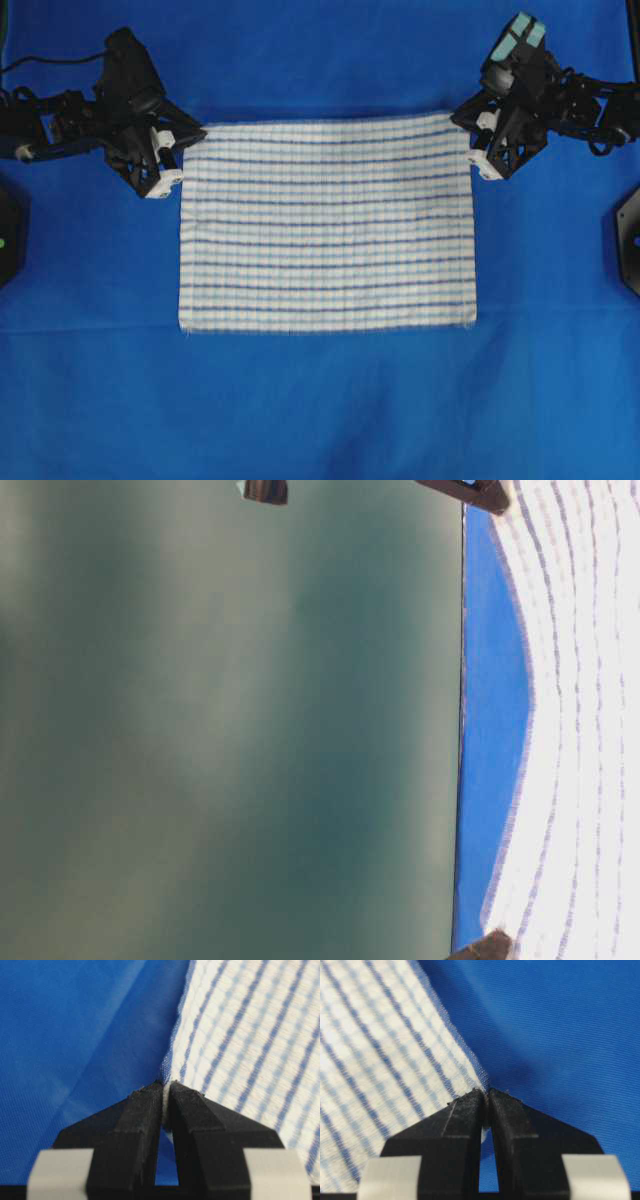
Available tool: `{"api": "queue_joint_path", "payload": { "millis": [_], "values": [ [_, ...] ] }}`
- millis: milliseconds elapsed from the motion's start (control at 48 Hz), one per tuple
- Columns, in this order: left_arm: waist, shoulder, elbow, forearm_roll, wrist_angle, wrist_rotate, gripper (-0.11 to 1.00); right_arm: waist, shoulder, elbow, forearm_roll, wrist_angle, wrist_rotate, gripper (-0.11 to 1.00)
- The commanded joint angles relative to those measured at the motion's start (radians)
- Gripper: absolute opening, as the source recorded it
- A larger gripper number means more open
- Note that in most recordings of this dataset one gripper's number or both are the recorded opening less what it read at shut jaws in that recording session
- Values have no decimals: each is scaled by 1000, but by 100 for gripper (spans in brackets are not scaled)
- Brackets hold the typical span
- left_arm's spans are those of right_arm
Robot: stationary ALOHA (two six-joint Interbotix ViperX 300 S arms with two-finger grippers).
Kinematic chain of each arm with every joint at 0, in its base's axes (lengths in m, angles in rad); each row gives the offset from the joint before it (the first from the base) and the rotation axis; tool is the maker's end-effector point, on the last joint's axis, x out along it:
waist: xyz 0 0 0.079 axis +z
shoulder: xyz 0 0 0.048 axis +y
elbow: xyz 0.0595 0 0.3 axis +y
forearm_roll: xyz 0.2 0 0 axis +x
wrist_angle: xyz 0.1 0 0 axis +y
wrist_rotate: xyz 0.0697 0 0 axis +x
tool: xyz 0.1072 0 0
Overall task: Fold the blue towel.
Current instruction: 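Pull the far edge toward the near edge, folding the towel in half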
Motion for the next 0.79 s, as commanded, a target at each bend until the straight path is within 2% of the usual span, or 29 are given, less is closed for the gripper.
{"api": "queue_joint_path", "payload": {
  "millis": [0, 229, 417, 604, 771],
  "values": [
    [-17, -37, 5, 2, -3, 0, 3, 17, -46, 5, 2, 0, 5, 7],
    [-98, -101, 31, 2, 35, 5, 3, 133, -150, 29, 17, 72, 11, 7],
    [-213, -169, 67, 3, 52, -2, 3, 255, -249, 46, 46, 163, 15, 7],
    [-336, -219, 87, 3, 52, -17, 3, 344, -308, 72, 52, 212, 58, 7],
    [-416, -221, 84, 3, 49, -21, 3, 423, -339, 87, 52, 225, 100, 7]
  ]
}}
